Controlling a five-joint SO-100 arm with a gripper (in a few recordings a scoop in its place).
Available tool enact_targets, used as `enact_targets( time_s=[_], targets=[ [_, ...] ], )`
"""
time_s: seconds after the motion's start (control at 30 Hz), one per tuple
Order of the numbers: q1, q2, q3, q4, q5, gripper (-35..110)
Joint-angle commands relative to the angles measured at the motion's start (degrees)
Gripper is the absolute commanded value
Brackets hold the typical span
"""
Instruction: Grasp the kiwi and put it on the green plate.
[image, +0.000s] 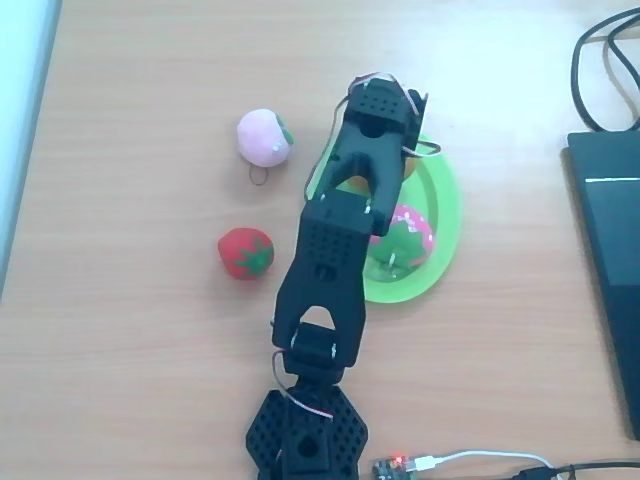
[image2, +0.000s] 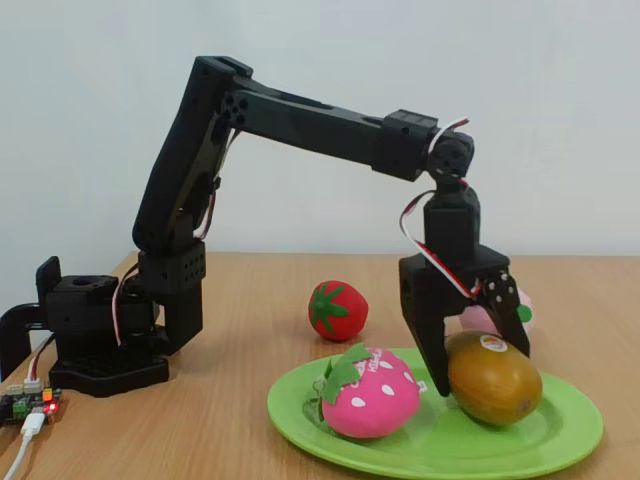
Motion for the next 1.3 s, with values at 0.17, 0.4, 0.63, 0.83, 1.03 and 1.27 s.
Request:
enact_targets(
  time_s=[0.17, 0.4, 0.63, 0.83, 1.03, 1.27],
  targets=[
    [0.4, -0.3, -3.5, 0.3, -0.2, 30],
    [-0.2, -0.4, -3.3, 0.9, 0.0, 35],
    [-0.3, -0.4, -3.4, 2.1, -0.3, 43],
    [-0.4, -0.4, -3.2, 2.6, -0.2, 47],
    [-0.5, -0.3, -3.3, 4.0, -0.3, 52],
    [-0.7, 2.2, -2.5, 4.9, 0.0, 52]
  ],
)
